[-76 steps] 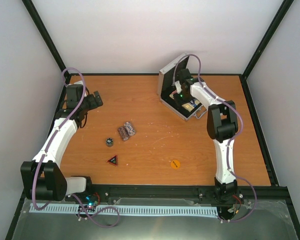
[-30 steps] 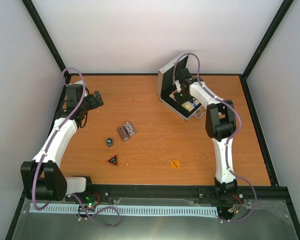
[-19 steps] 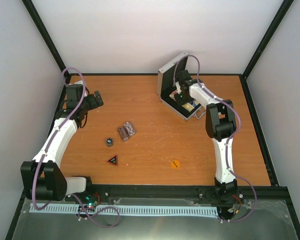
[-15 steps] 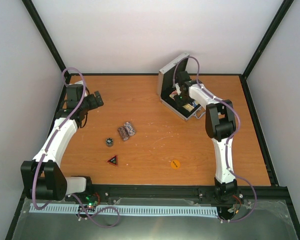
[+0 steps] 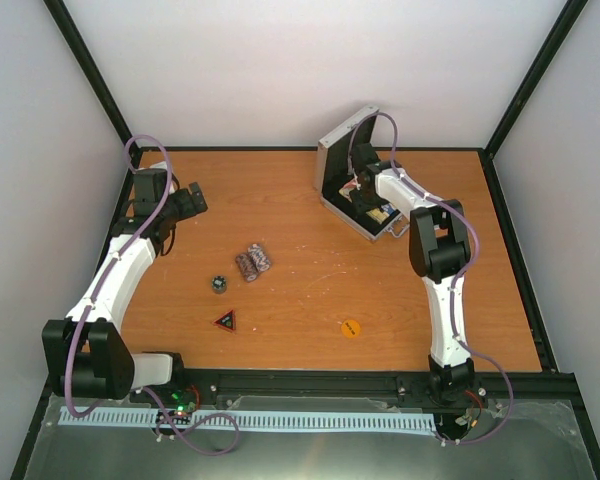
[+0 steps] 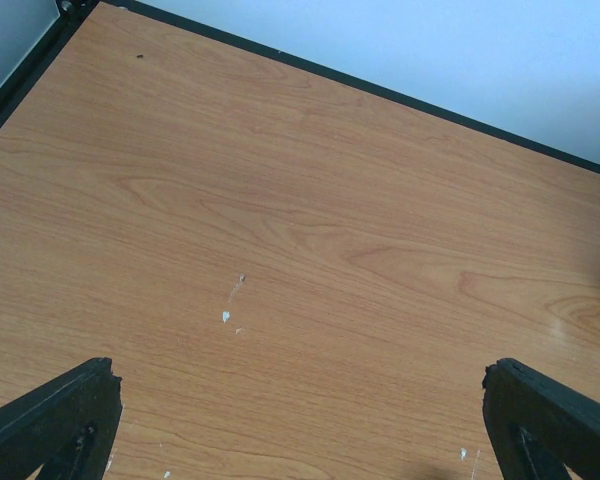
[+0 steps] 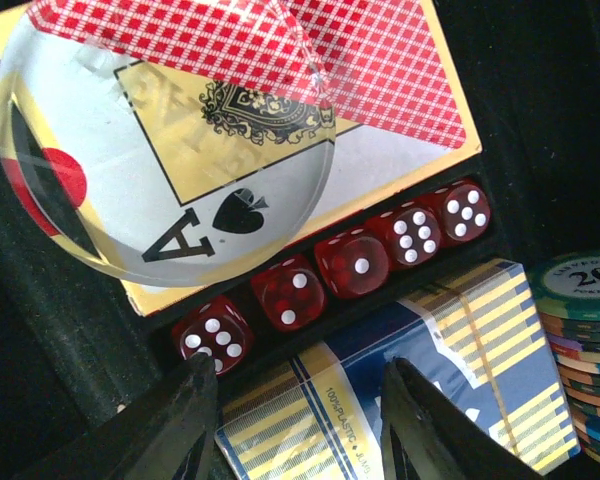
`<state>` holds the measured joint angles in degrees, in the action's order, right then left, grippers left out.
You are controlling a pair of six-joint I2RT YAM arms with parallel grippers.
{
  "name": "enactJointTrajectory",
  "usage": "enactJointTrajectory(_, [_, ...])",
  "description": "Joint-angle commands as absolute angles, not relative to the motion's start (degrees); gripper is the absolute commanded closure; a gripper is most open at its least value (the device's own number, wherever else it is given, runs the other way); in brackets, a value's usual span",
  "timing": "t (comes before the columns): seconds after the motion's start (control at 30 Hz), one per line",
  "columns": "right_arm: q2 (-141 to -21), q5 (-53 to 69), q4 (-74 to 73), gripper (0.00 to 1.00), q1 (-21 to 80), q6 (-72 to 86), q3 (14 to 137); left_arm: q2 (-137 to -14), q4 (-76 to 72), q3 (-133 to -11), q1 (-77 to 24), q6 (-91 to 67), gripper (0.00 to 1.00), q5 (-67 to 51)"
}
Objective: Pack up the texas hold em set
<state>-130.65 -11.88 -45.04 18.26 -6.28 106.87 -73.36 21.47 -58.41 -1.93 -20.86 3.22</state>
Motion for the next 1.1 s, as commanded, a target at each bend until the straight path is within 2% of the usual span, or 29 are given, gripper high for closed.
enactJointTrajectory(0.0, [-132.9,-17.6,-44.8,0.54,18.1,-4.5,107.0,-73.9,21.0,-59.7,-1.9,-20.1,0.0,3.3])
enactJointTrajectory(0.4, [-135.0,-14.1,-45.3,0.53,18.0,0.9,109.2,-73.6,21.1,-59.6,-2.0,-20.3,0.0,3.6])
enactJointTrajectory(0.7, [-135.4,-18.1,-45.7,0.52,18.0,5.1,110.1,-73.5,21.0,-59.5,-2.0,-20.1,0.0,3.7])
enactJointTrajectory(1.07, [-128.5,-4.6,-40.7,0.48,18.2,-0.4,106.4,-73.2,20.8,-59.1,-1.9,-20.1,0.0,3.3])
